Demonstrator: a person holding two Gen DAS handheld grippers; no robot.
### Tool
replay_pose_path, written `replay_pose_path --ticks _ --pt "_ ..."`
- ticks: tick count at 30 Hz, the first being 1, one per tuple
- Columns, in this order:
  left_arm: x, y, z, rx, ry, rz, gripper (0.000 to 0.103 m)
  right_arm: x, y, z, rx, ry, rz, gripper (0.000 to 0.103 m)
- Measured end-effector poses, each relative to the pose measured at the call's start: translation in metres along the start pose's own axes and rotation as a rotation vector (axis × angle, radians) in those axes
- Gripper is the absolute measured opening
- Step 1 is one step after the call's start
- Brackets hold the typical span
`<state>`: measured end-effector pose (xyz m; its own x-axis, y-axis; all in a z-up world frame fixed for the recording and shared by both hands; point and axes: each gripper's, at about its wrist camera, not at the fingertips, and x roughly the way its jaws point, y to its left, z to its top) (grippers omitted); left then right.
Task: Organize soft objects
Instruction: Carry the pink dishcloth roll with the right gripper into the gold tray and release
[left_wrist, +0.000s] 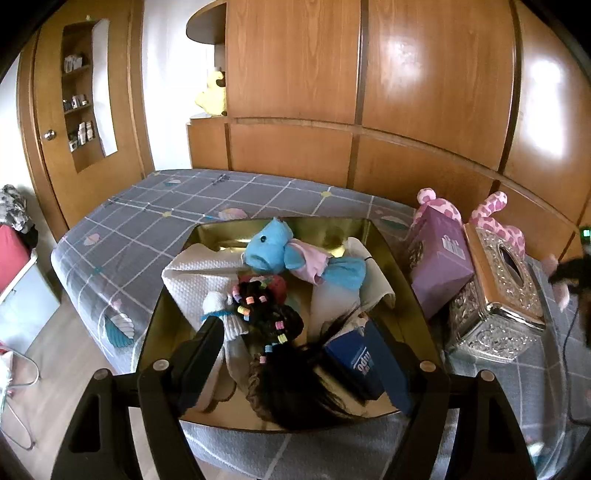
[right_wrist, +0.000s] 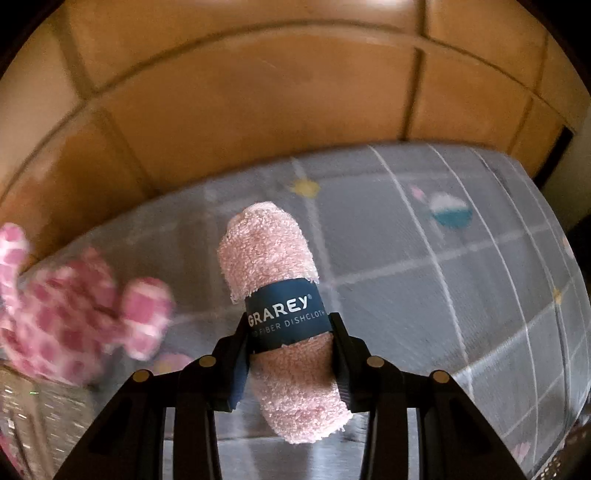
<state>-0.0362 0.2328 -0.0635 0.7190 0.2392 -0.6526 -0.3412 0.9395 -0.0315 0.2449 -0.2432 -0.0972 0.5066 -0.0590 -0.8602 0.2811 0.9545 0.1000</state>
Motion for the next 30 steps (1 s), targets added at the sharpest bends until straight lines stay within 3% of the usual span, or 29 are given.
replay_pose_path --ticks 14,22,30 --pt "0.004 0.006 -0.003 -0.012 0.017 -0.005 0.079 -0.062 0.104 0.042 -0.168 -0.145 0.14 0.038" --pt "0.007 0.01 -0.005 -0.026 0.027 -0.011 0.079 -0.1 0.165 0.037 -0.289 -0.236 0.245 0.038" --pt "0.008 0.013 -0.005 -0.035 0.027 -0.011 0.079 -0.123 0.224 0.015 -0.431 -0.259 0.364 0.038"
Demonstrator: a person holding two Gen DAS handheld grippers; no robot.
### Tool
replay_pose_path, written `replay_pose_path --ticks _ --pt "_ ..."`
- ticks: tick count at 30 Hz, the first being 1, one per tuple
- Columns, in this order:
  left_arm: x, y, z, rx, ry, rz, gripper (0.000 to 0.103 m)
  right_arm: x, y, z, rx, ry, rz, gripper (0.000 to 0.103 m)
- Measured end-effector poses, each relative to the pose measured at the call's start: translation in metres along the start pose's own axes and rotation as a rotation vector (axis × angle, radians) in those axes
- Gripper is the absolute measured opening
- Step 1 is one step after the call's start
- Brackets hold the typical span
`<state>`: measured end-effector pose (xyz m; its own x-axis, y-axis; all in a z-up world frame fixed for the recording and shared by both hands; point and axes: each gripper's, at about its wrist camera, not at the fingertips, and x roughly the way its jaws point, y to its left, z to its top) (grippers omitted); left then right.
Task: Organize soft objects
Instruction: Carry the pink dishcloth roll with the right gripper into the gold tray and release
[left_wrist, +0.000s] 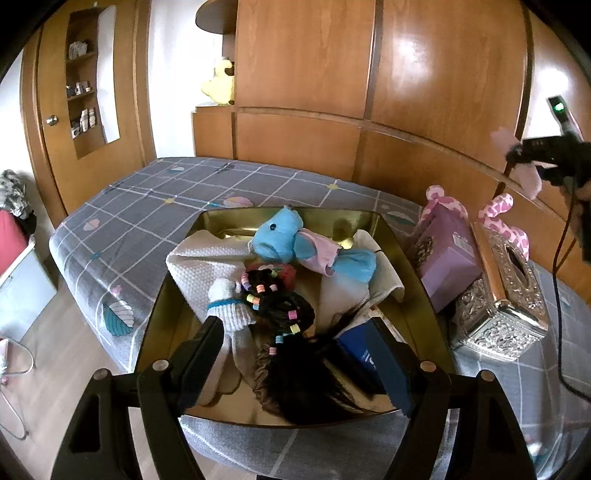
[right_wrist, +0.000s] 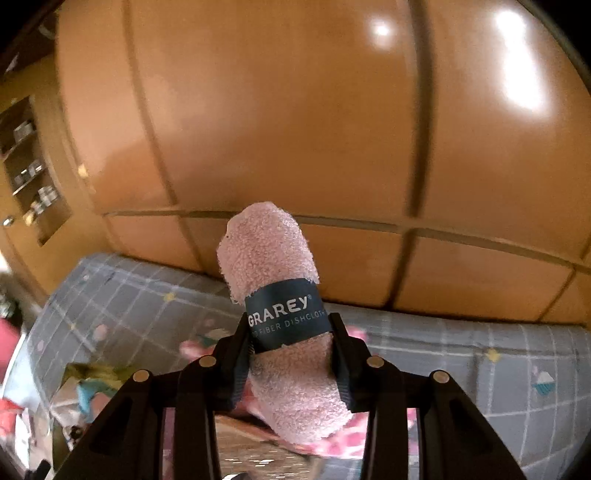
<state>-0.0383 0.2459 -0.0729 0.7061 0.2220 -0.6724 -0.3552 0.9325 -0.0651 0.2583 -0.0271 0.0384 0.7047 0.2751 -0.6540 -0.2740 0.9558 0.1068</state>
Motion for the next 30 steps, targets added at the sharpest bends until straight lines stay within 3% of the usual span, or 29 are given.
replay_pose_path --ticks 9,18,24,30 --pt "-0.003 0.004 -0.001 -0.009 -0.003 0.012 0.079 0.012 0.079 -0.021 -0.121 0.05 0.184 0.038" --pt "-0.007 0.028 0.001 -0.06 -0.009 0.062 0.079 0.026 0.164 -0.079 -0.221 0.167 0.371 0.038" --pt "-0.009 0.043 0.0 -0.091 -0.013 0.088 0.079 0.039 0.207 -0.129 -0.318 0.272 0.443 0.038" --pt "-0.005 0.054 -0.001 -0.122 -0.003 0.103 0.079 0.046 0.244 -0.177 -0.511 0.343 0.445 0.038"
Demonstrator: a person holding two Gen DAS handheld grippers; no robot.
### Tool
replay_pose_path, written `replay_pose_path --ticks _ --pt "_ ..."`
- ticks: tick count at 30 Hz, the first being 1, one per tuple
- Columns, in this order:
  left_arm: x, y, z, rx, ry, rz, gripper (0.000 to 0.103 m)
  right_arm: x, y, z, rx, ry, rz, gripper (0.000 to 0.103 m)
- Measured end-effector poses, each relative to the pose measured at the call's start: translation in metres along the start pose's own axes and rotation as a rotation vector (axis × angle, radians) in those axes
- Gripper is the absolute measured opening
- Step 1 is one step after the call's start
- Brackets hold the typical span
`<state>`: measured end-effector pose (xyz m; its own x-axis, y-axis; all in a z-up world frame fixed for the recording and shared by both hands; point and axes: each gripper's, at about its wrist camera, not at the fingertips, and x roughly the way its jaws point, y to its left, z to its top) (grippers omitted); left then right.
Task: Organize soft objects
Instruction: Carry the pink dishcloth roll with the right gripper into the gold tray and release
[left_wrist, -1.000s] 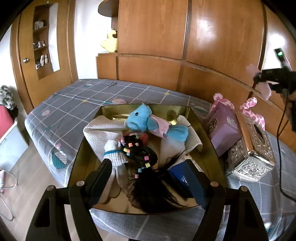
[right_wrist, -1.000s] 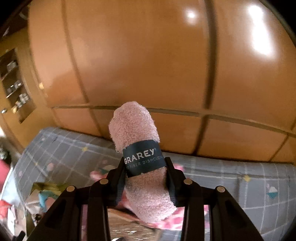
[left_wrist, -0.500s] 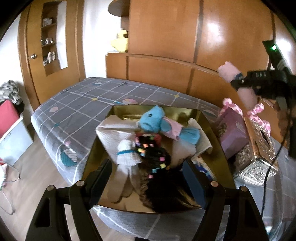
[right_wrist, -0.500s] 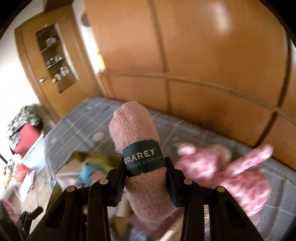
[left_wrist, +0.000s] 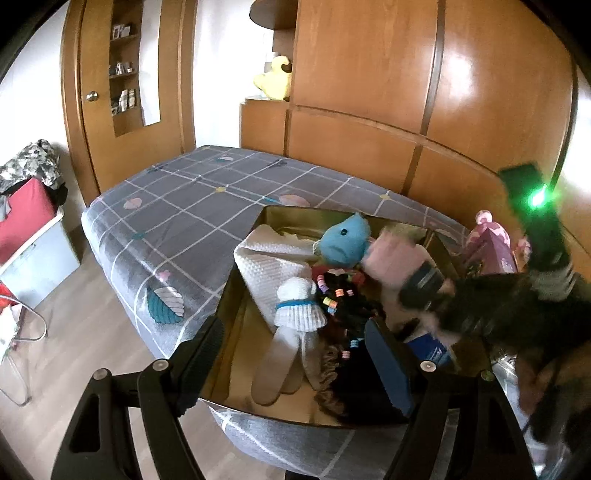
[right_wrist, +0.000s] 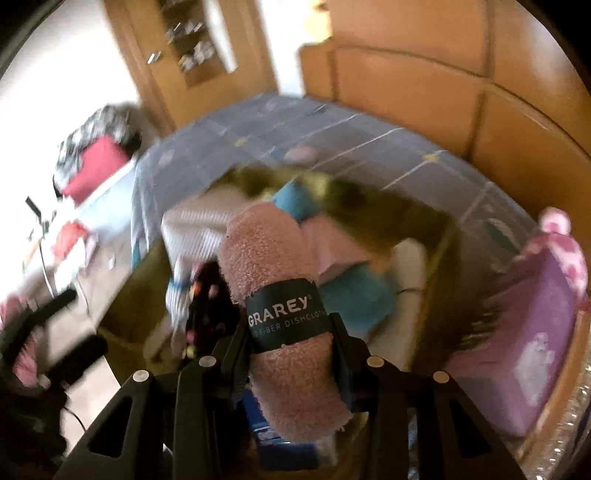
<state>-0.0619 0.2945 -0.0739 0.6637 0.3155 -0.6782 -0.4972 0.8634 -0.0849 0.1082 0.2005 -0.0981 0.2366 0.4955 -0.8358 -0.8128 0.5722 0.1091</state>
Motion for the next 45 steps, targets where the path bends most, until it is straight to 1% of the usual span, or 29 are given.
replay_pose_path --ticks 3,5,9,14,19,21,26,28,31,36,39,43,45 --pt "0.003 0.001 -0.001 -0.001 0.01 0.0 0.079 0.017 0.013 -0.003 -0.069 0.019 -0.069 0.037" --pt "0.005 0.0 -0.002 0.003 0.014 0.001 0.079 0.022 0.01 0.0 -0.06 0.024 -0.123 0.037" --pt "0.005 -0.003 -0.002 0.007 0.016 -0.004 0.079 0.032 0.002 -0.001 -0.047 0.05 -0.191 0.037" --pt "0.003 -0.006 -0.003 0.017 0.014 -0.011 0.081 0.03 0.001 -0.006 -0.046 0.038 -0.2 0.038" --pt "0.0 -0.011 -0.002 0.024 0.007 -0.016 0.082 0.027 0.003 -0.01 -0.033 0.033 -0.198 0.042" --pt "-0.001 -0.012 -0.003 0.025 0.006 -0.019 0.083 0.023 0.004 -0.011 -0.025 0.022 -0.201 0.045" --pt "-0.003 -0.014 -0.003 0.03 0.002 -0.023 0.085 0.012 0.003 -0.014 -0.003 -0.008 -0.2 0.047" --pt "-0.004 -0.016 -0.004 0.03 -0.001 -0.023 0.086 0.007 0.002 -0.015 0.005 -0.019 -0.206 0.054" --pt "-0.006 -0.016 -0.004 0.031 -0.004 -0.025 0.086 0.002 0.001 -0.017 0.02 -0.032 -0.203 0.06" --pt "-0.007 -0.018 -0.005 0.035 -0.006 -0.025 0.086 -0.003 0.001 -0.02 0.035 -0.049 -0.219 0.061" --pt "-0.007 -0.019 -0.005 0.035 -0.007 -0.026 0.09 -0.01 0.001 -0.025 0.039 -0.073 -0.242 0.061" --pt "-0.008 -0.018 -0.005 0.028 -0.012 -0.02 0.091 -0.019 0.009 -0.034 0.001 -0.102 -0.248 0.061" --pt "-0.007 -0.017 -0.005 0.022 -0.009 -0.017 0.091 -0.018 0.015 -0.039 -0.026 -0.091 -0.239 0.061"
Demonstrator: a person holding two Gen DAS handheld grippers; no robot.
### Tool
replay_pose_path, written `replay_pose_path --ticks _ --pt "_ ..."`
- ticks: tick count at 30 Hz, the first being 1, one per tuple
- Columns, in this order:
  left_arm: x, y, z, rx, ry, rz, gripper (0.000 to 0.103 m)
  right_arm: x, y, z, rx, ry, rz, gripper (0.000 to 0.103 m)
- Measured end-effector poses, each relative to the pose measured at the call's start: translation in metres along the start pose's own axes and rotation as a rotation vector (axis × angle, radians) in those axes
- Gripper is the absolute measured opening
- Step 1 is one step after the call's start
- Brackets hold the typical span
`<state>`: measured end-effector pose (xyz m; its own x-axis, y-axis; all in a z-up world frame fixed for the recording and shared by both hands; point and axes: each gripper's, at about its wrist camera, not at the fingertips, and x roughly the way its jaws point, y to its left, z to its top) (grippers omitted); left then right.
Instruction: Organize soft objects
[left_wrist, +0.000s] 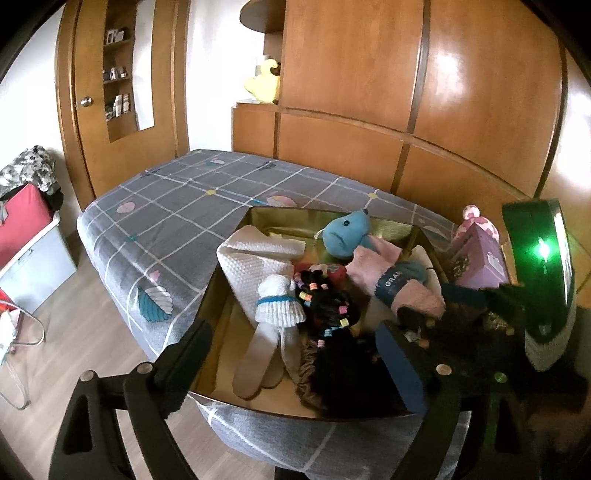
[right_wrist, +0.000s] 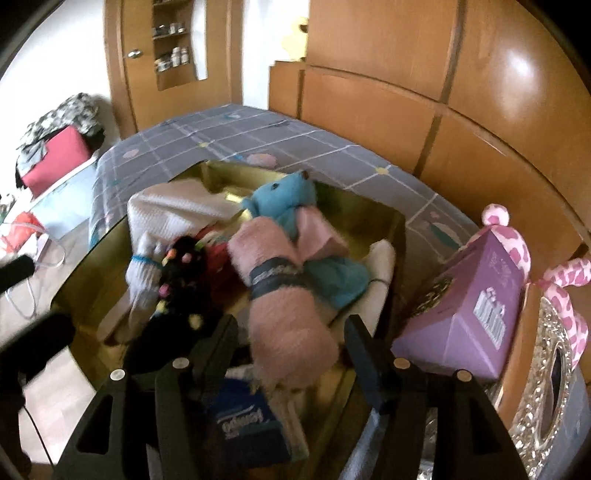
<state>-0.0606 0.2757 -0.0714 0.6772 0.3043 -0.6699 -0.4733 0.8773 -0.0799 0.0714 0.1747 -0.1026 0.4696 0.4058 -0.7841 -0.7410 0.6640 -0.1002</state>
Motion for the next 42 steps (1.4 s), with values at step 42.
replay_pose_path --ticks 42 --pt "-0.039 -0.073 -0.012 0.082 -0.101 -0.023 0.103 -0.108 -0.066 -0.088 0.429 -0.199 -0.341 0.064"
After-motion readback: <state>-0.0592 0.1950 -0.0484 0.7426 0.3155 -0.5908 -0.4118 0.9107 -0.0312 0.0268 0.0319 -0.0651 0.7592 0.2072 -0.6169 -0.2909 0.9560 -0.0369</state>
